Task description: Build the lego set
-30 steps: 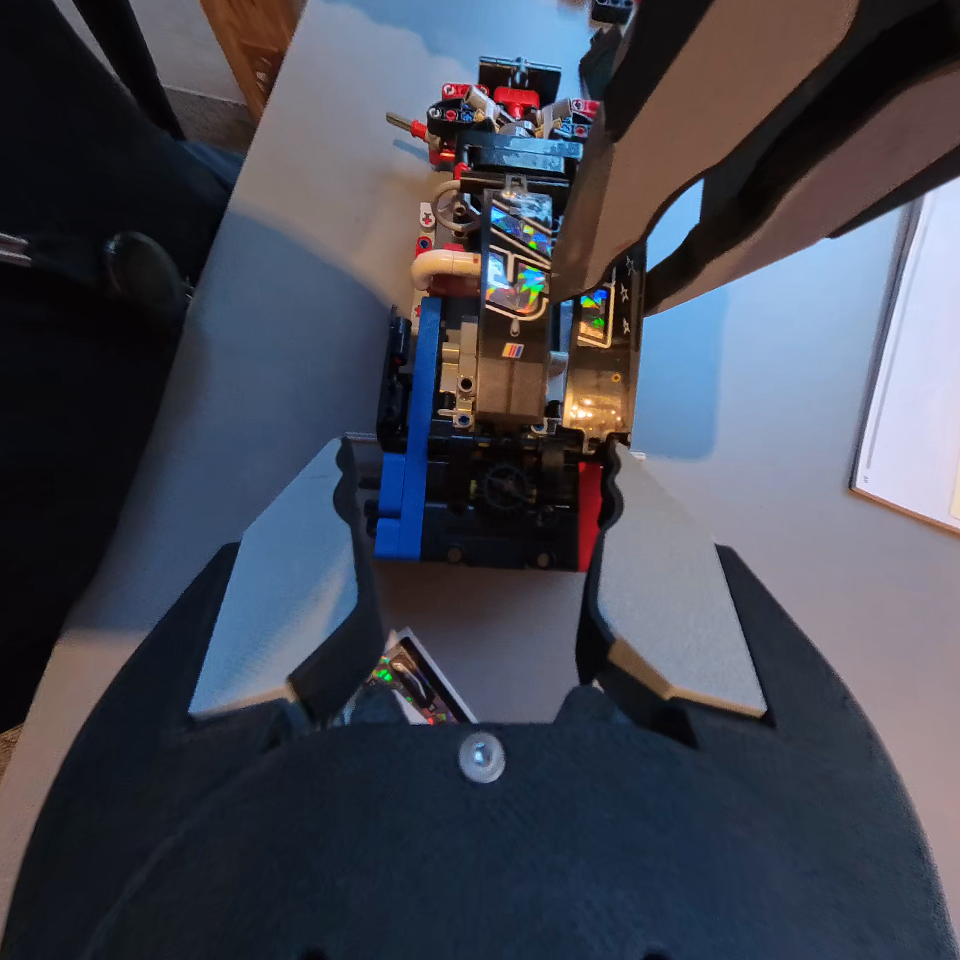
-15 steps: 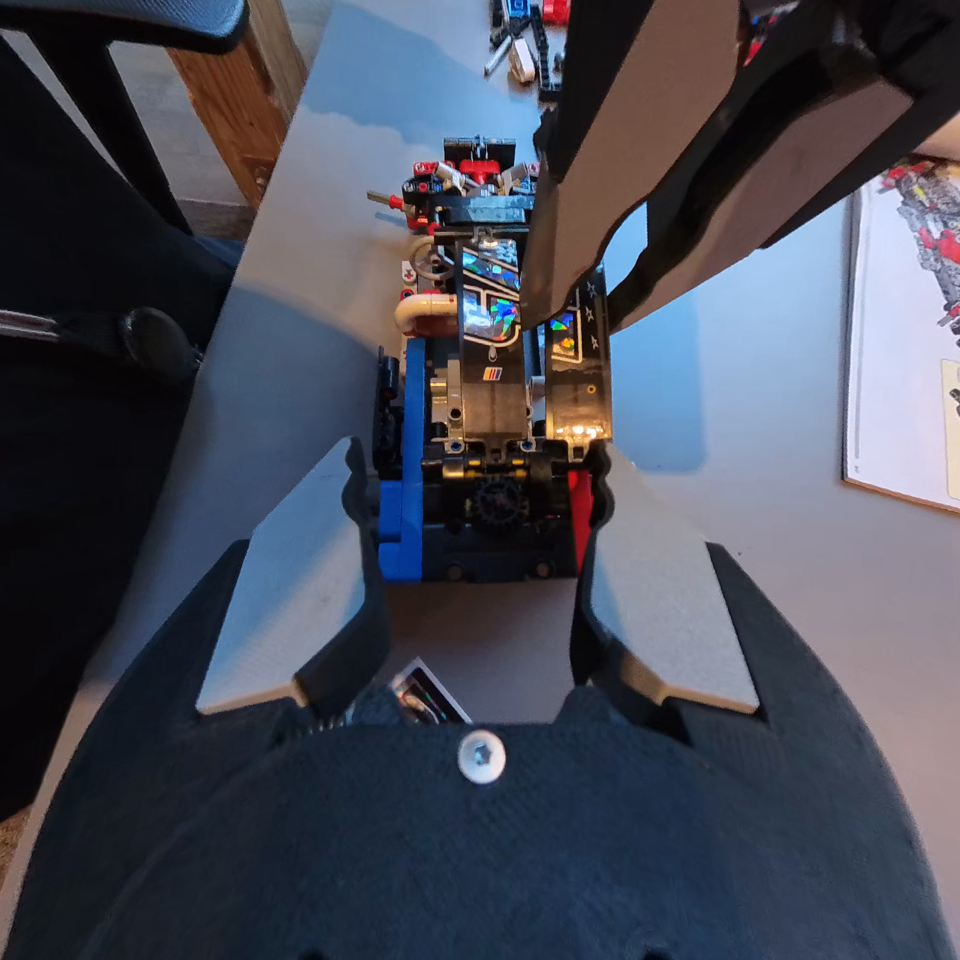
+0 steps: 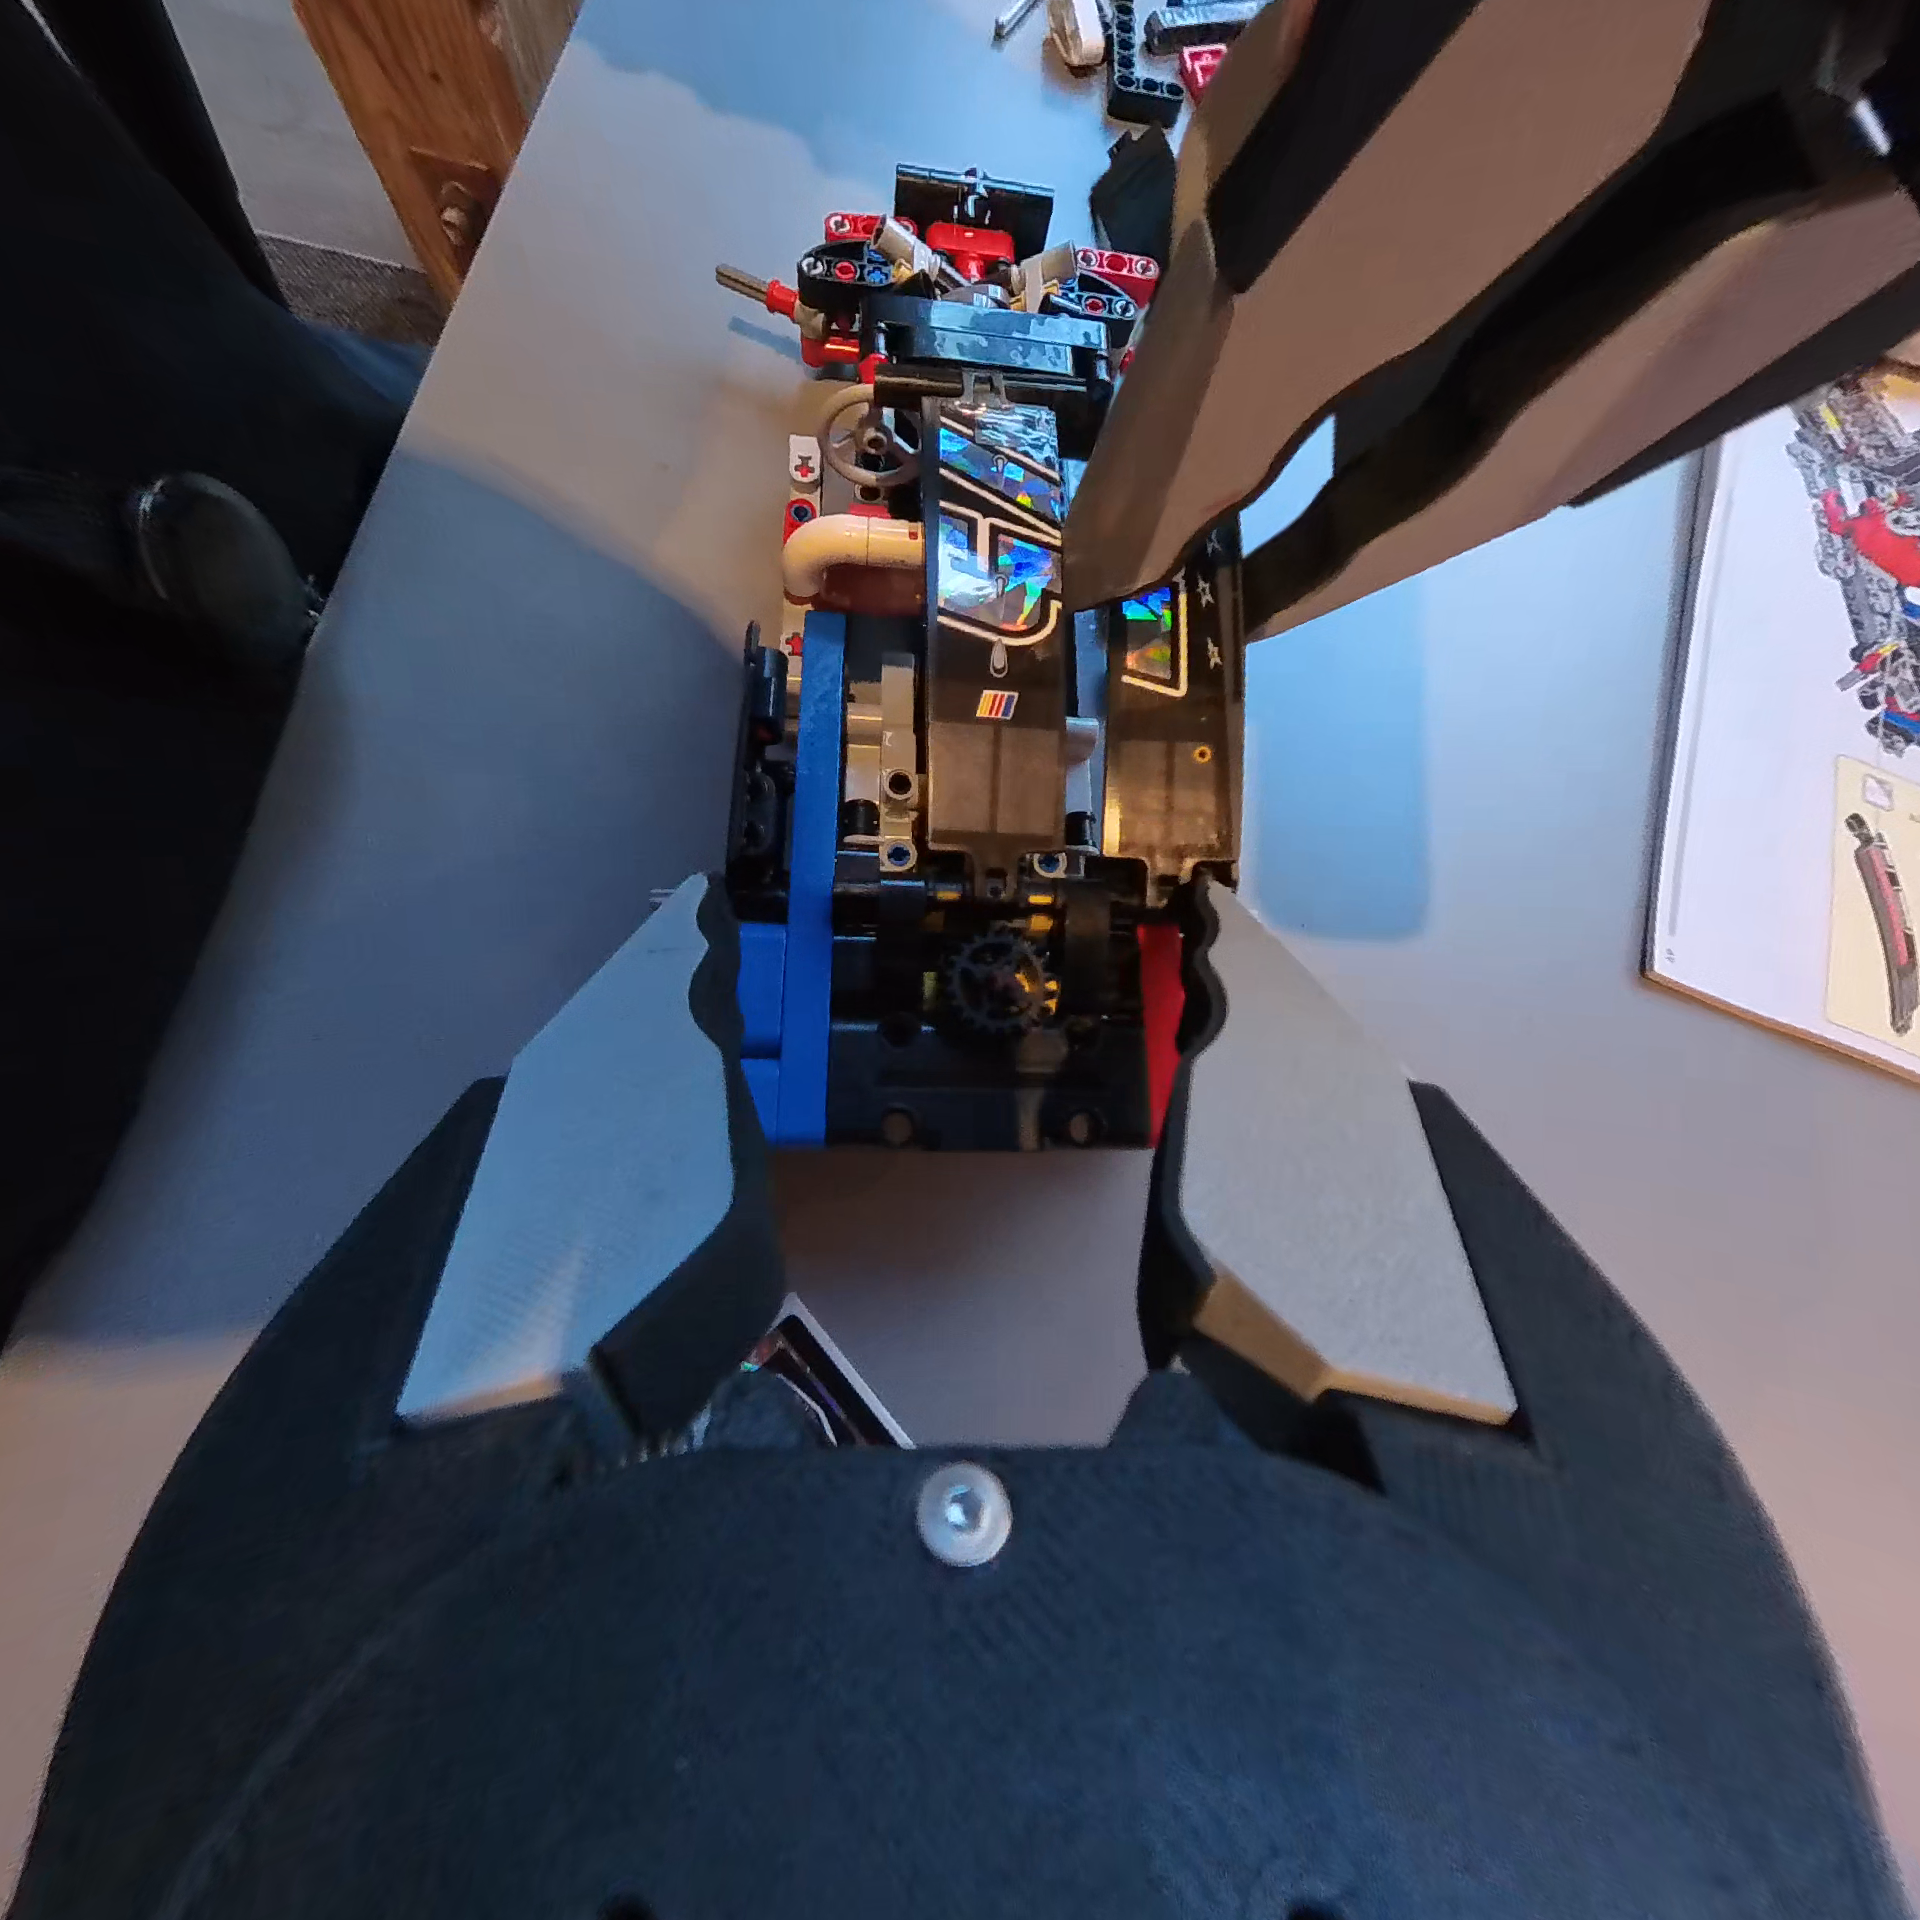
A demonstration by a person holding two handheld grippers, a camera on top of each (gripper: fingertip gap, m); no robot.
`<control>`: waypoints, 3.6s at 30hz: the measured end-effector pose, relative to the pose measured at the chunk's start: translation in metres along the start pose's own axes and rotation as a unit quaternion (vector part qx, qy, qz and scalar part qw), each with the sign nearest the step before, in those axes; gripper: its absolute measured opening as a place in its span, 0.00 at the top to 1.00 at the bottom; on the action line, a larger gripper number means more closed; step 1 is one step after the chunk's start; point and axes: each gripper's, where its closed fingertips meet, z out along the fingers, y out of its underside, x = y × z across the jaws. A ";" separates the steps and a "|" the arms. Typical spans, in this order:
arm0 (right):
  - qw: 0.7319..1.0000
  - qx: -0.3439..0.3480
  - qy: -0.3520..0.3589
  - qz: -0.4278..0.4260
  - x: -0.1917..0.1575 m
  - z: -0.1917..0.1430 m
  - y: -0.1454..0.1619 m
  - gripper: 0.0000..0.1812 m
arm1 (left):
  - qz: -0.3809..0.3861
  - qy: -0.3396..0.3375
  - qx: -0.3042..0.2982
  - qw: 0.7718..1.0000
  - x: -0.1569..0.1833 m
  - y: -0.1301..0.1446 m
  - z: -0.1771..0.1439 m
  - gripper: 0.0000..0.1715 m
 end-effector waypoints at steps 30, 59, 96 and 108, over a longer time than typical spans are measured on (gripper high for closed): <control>0.999 0.012 -0.023 -0.022 -0.001 0.000 -0.001 0.55 | -0.185 0.246 0.191 0.932 0.020 -0.006 -0.011 1.00; 0.999 0.030 -0.032 -0.028 -0.002 0.003 -0.004 0.55 | 0.134 -0.212 0.143 0.957 0.000 0.011 -0.026 0.86; 0.998 0.054 -0.037 -0.019 -0.002 0.005 -0.007 0.55 | 0.140 -0.236 0.161 0.948 -0.013 0.002 -0.026 0.84; 0.997 0.059 -0.036 -0.020 -0.002 0.005 -0.007 0.55 | 0.169 -0.249 0.075 0.951 -0.016 -0.003 -0.006 0.87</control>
